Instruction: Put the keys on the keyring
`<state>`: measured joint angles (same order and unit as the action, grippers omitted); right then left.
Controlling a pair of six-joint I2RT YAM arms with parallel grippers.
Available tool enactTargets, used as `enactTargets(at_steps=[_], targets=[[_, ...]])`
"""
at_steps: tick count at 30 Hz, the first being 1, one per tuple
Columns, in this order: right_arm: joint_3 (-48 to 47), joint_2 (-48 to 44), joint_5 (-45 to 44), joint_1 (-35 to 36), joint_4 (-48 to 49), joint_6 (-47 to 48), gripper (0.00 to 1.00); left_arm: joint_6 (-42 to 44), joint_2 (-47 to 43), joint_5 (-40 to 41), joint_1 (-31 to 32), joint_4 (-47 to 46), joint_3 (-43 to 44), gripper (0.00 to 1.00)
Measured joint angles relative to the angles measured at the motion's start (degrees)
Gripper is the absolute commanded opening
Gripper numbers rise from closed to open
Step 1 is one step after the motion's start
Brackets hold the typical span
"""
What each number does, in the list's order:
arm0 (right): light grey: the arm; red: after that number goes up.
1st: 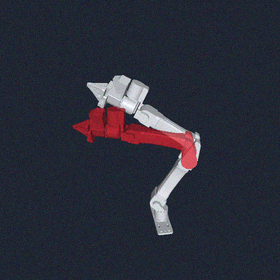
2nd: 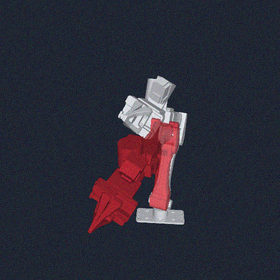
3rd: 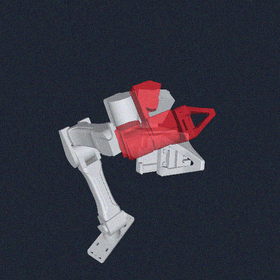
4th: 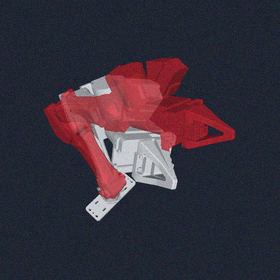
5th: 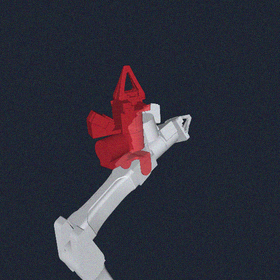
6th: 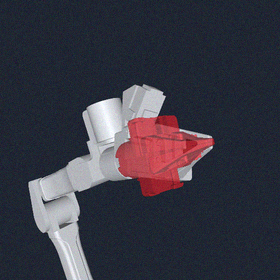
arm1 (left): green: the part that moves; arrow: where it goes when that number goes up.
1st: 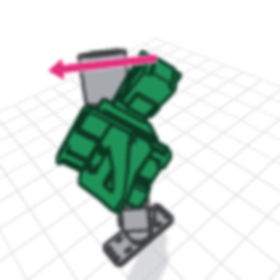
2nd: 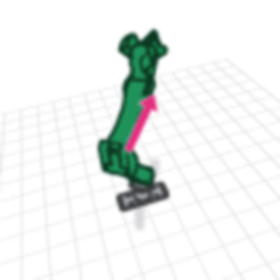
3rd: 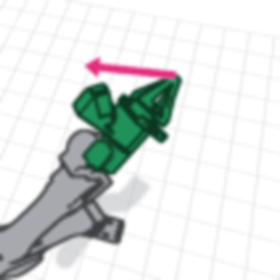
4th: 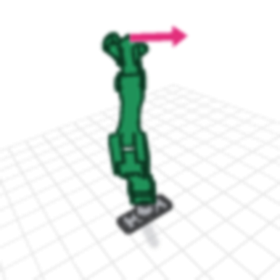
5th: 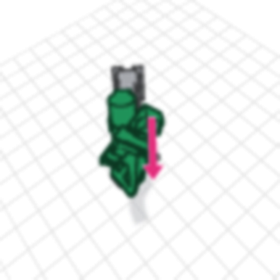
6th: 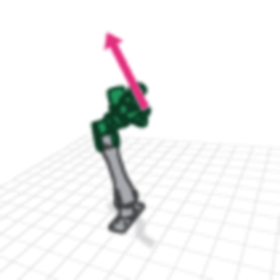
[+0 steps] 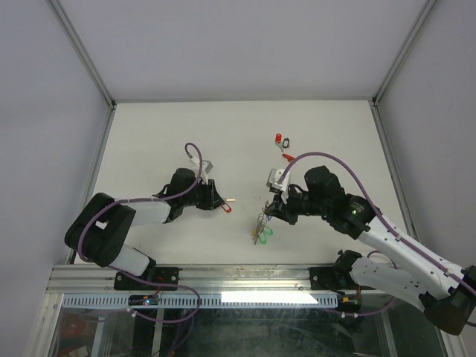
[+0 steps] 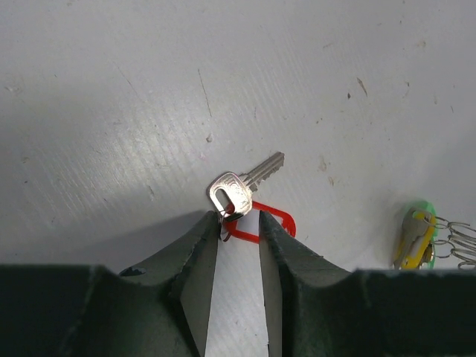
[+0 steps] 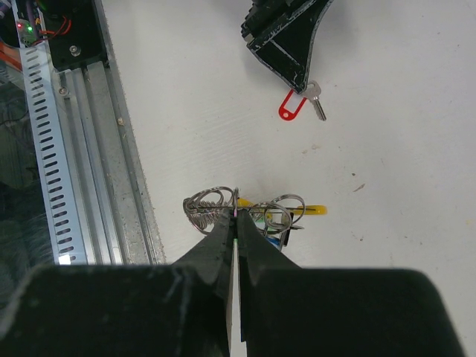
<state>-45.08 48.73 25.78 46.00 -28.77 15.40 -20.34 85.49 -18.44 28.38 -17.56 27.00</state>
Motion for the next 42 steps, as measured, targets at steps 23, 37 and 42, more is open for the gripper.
enactTargets(at_steps=[23,37,42], targets=[[-0.02,0.46,-0.55,0.02,-0.66,1.79,0.0,2.47,-6.08,0.33,0.2,11.37,3.91,0.0],[-5.16,0.35,2.36,0.02,-3.48,3.74,0.0,22.8,-16.94,-1.29,12.24,19.71,18.82,0.0],[-8.83,2.03,8.02,0.02,-4.79,2.58,0.0,31.8,-22.14,-5.95,13.16,18.58,18.21,0.0]])
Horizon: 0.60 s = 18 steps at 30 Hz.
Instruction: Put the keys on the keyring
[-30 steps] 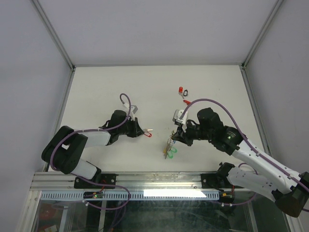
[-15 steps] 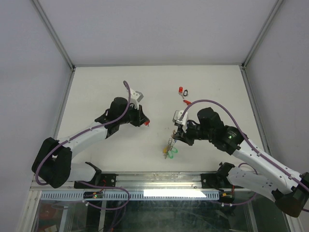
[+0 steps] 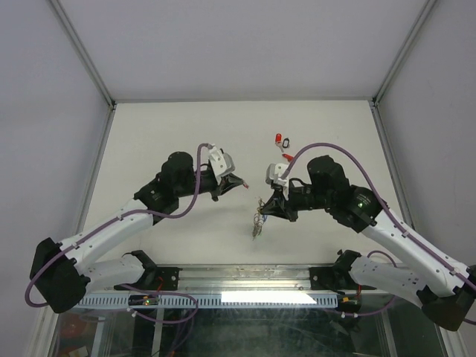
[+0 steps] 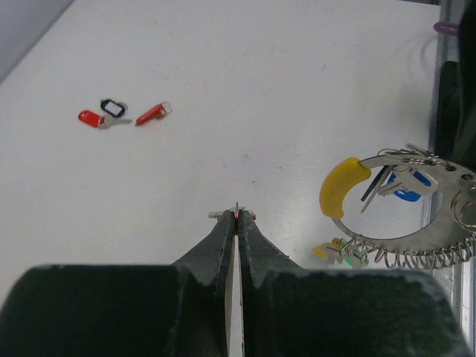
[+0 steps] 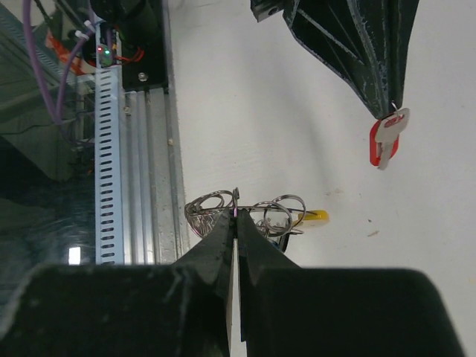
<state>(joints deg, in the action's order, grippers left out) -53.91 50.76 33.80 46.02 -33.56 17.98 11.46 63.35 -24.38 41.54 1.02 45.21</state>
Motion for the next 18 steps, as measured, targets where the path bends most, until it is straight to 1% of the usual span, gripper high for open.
enactTargets(at_steps=[7,13,18], targets=[[-2.4,3.23,6.25,-0.02,-1.51,-0.55,0.0,10.69,-5.42,-7.67,0.0,-1.7,-1.51,0.0],[-2.99,3.89,11.58,0.0,-1.44,-0.44,0.0,17.09,-9.97,-14.12,0.0,-3.61,-2.97,0.0],[-3.21,4.28,14.56,0.0,-1.03,-0.28,0.0,22.77,-12.04,-20.0,0.0,-4.48,-3.58,0.0]])
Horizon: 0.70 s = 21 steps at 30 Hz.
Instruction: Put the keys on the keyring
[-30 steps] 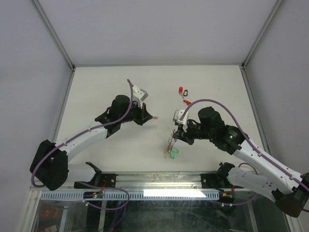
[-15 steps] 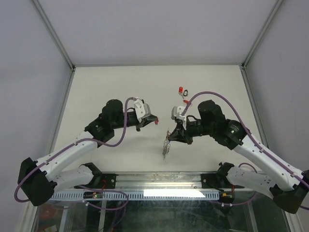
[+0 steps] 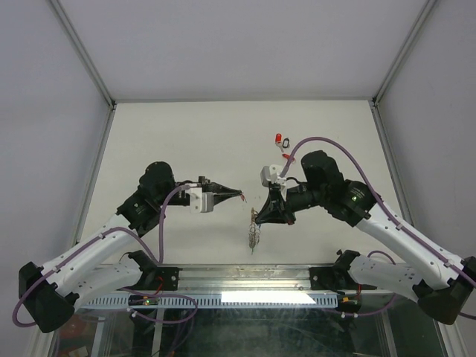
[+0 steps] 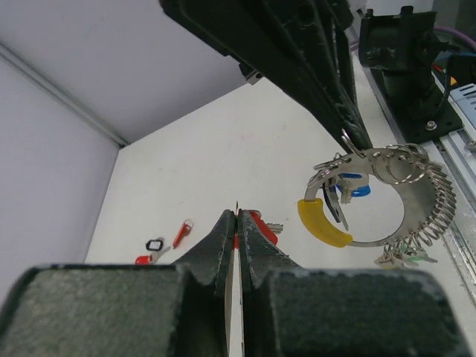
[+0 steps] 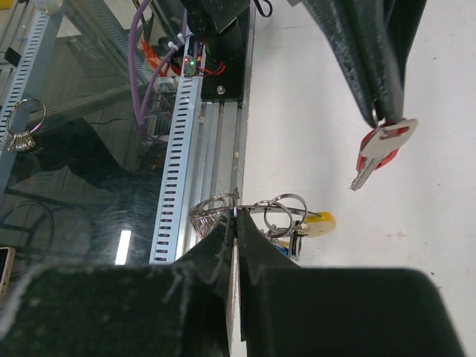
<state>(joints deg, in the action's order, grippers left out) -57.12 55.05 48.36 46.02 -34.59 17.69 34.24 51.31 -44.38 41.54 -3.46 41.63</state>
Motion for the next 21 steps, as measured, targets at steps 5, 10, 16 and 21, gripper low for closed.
enactTargets(at_steps=[5,10,16,21], targets=[[-1.51,1.18,1.18,0.0,0.17,0.02,0.0,5.16,-0.39,-4.02,0.07,0.24,-0.44,0.0],[-3.17,3.06,1.97,0.0,0.98,-0.26,0.0,9.7,-0.37,-6.05,0.72,1.79,-0.42,0.0],[-3.96,5.49,2.08,0.0,1.7,-1.25,0.0,12.37,-0.33,-6.97,1.66,3.52,0.11,0.0],[-4.04,6.71,2.08,0.15,1.9,-2.27,0.0,13.38,-0.33,-7.06,2.38,4.48,0.48,0.0]])
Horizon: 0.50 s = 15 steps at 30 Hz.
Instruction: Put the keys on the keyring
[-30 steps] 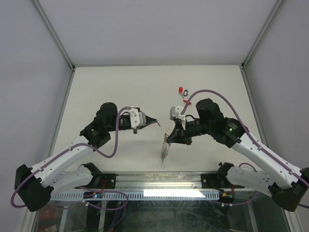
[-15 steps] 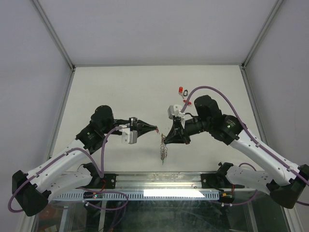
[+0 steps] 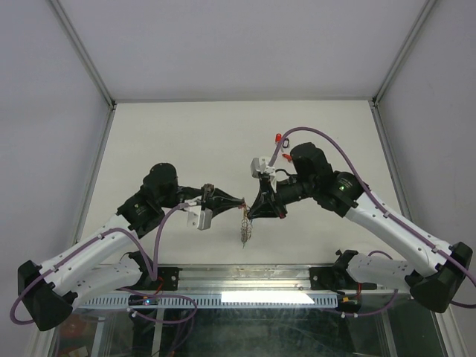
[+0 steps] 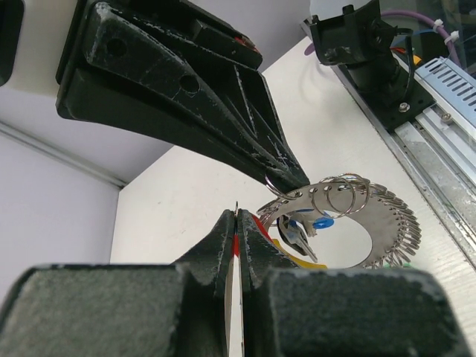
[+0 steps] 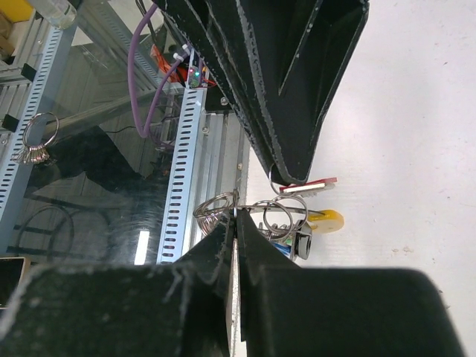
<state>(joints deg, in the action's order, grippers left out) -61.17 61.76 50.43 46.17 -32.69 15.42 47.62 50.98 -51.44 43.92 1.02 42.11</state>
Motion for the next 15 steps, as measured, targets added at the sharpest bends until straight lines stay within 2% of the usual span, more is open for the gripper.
enactTargets(at_steps=[15], targets=[[-0.02,0.15,-0.02,0.22,0.26,-1.01,0.0,5.57,0.42,-0.63,2.56,5.57,1.95,0.0]])
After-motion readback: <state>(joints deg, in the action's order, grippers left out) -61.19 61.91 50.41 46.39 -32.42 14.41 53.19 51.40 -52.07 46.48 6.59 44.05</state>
